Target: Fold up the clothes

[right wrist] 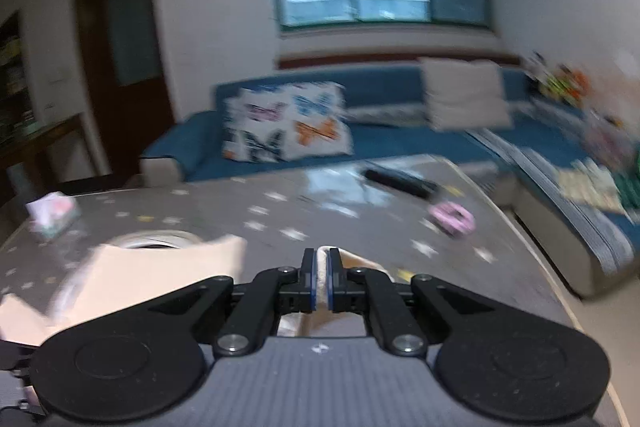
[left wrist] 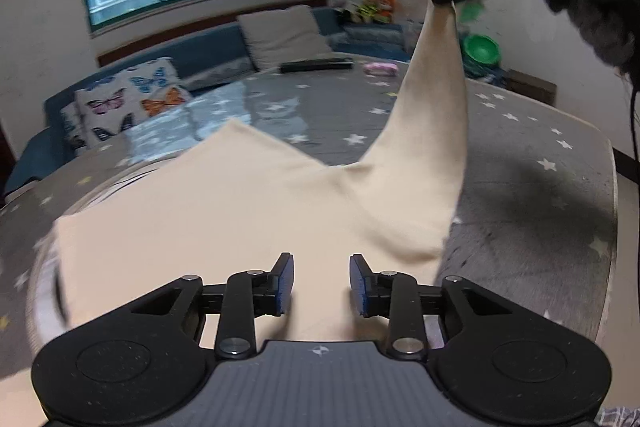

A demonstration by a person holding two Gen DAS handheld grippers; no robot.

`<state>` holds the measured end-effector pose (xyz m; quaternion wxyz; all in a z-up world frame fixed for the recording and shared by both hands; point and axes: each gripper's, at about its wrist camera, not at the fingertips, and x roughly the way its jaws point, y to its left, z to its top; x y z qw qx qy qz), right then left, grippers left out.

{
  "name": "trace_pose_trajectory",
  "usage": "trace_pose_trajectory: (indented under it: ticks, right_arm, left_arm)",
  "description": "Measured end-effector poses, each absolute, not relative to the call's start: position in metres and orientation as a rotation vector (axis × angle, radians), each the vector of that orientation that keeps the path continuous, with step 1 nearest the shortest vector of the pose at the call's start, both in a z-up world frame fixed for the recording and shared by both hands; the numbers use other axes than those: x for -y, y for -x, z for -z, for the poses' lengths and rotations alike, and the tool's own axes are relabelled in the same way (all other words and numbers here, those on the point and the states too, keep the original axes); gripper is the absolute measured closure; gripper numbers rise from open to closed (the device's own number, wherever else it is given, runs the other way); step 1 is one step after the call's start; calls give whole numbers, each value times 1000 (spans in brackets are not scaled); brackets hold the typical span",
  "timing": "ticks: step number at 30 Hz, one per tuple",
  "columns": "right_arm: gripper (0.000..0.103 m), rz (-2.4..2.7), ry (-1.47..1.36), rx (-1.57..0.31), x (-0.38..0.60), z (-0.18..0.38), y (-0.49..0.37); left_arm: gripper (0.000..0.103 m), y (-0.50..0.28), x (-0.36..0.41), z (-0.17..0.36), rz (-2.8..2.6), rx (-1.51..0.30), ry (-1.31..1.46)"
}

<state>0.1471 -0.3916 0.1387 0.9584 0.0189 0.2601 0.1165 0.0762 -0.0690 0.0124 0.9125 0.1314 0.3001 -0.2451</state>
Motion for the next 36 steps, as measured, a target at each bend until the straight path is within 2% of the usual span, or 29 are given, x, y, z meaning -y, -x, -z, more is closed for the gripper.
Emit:
trace_pose_trajectory:
  ticks: [7, 17, 19, 23, 31, 36]
  right_arm:
    - [99, -487, 82, -514, 280, -155, -128]
    - [99, -735, 214, -672, 153, -88, -110]
    - [93, -778, 216, -718, 140, -75, -105]
    - [87, -808, 223, -729, 147, -74, -99]
    - [86, -685, 303, -764, 218, -73, -104]
    - [86, -598, 311, -820, 257, -46, -108]
  left_arm:
    - [67, -49, 4, -14, 377, -611, -192]
    - [66, -23, -45, -6, 266, -629, -83]
    - [66, -21, -50, -6, 255, -633, -67]
    - [66, -18, -51, -10, 247, -627, -58]
    - [69, -36, -37, -17, 262, -623, -50]
    - [86, -52, -28, -12, 267, -648, -63]
